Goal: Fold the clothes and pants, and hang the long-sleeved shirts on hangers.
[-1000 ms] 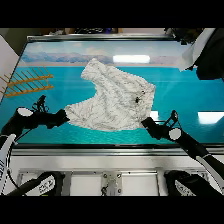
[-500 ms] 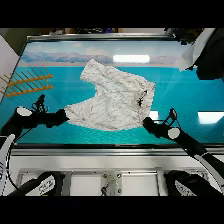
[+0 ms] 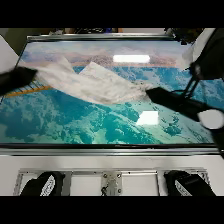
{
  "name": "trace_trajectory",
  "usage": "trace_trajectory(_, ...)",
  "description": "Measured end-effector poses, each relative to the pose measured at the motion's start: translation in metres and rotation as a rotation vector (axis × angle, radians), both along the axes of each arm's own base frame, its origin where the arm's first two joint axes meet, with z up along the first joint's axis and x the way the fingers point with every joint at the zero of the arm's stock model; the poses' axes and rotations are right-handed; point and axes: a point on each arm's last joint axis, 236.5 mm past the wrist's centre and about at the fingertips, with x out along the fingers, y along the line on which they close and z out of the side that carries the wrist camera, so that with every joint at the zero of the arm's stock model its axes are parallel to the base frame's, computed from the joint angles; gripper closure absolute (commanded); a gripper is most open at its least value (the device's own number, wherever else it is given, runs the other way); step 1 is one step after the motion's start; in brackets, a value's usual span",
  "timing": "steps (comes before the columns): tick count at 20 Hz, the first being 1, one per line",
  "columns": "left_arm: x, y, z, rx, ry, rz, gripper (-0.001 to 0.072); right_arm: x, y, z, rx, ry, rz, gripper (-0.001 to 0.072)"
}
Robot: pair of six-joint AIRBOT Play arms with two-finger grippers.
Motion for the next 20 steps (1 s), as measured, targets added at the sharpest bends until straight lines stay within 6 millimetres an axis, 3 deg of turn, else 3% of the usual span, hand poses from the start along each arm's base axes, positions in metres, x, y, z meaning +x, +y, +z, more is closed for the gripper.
trace_trajectory(1,-0.021,-0.005,0.050,0.028,-0.120,-0.001,0.0697,-0.013,0.001,0.038,-0.007,-0.060,0.029,0.0686)
trace_trajectory(3,-0.072,-0.017,0.130,0.073,-0.331,0.002,0.0697,-0.046,0.000,0.103,-0.003,-0.156,0.065,0.0687)
trace_trajectory(5,-0.125,-0.029,0.187,0.106,-0.505,0.009,0.0697,-0.081,-0.004,0.149,0.026,-0.221,0.075,0.0687)
trace_trajectory(7,-0.165,-0.037,0.222,0.122,-0.630,0.018,0.0697,-0.109,-0.009,0.171,0.069,-0.231,0.064,0.0687)
trace_trajectory(9,-0.180,-0.039,0.238,0.126,-0.682,0.023,0.0697,-0.124,-0.014,0.168,0.091,-0.164,0.040,0.0687)
trace_trajectory(10,-0.178,-0.039,0.239,0.122,-0.679,0.023,0.0697,-0.128,-0.016,0.157,0.091,-0.102,0.028,0.0686)
trace_trajectory(12,-0.151,-0.035,0.227,0.112,-0.609,0.012,0.0696,-0.128,-0.017,0.129,0.072,0.032,0.016,0.0686)
trace_trajectory(15,-0.077,-0.022,0.181,0.086,-0.409,-0.013,0.0696,-0.109,-0.015,0.078,0.017,0.213,0.008,0.0686)
trace_trajectory(17,-0.018,-0.012,0.137,0.054,-0.258,-0.033,0.0696,-0.086,-0.011,0.044,-0.026,0.311,0.011,0.0686)
trace_trajectory(20,0.069,-0.006,0.048,0.000,-0.020,-0.069,0.0696,-0.034,-0.005,-0.009,-0.075,0.409,0.001,0.0686)
